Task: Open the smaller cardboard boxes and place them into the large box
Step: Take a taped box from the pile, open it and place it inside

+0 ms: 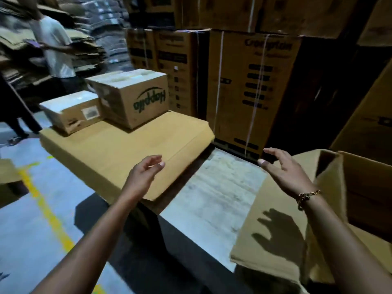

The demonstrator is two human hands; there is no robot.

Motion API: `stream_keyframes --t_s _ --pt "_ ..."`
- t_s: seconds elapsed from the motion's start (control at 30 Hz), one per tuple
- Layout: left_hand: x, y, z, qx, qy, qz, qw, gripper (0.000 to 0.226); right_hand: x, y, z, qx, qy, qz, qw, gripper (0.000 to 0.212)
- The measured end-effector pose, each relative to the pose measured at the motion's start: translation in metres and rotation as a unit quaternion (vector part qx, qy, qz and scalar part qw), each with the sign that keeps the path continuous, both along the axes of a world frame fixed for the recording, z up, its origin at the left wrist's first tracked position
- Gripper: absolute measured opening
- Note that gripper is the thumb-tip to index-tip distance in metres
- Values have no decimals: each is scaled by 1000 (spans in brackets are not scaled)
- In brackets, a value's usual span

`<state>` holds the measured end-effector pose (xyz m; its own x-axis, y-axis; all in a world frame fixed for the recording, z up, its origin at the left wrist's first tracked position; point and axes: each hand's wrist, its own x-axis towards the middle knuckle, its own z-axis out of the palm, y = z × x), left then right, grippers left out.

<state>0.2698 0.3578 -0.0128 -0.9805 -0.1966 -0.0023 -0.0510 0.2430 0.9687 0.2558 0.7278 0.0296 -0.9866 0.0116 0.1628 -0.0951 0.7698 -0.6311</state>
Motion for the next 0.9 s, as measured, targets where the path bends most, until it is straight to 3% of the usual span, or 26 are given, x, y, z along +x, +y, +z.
stream_keyframes --t_s 0.07,0.23,0.43,0.7,0.9 --pt "-11 -50 3 -5 3 26 1000 17 -25 -48 0 -10 1 18 1000 45" --pt "-37 -145 5 7 10 62 998 28 -78 -148 -5 -49 -9 52 997 38" --pt "-83 -239 -1 0 10 85 996 32 -148 -257 -18 -69 -44 99 992 44" --pt "-186 -334 -15 -26 8 83 996 30 -261 -365 -35 -68 -71 112 989 45" --pt "-270 -406 -7 -60 -3 89 994 31 -349 -440 -33 -130 -105 105 980 52"
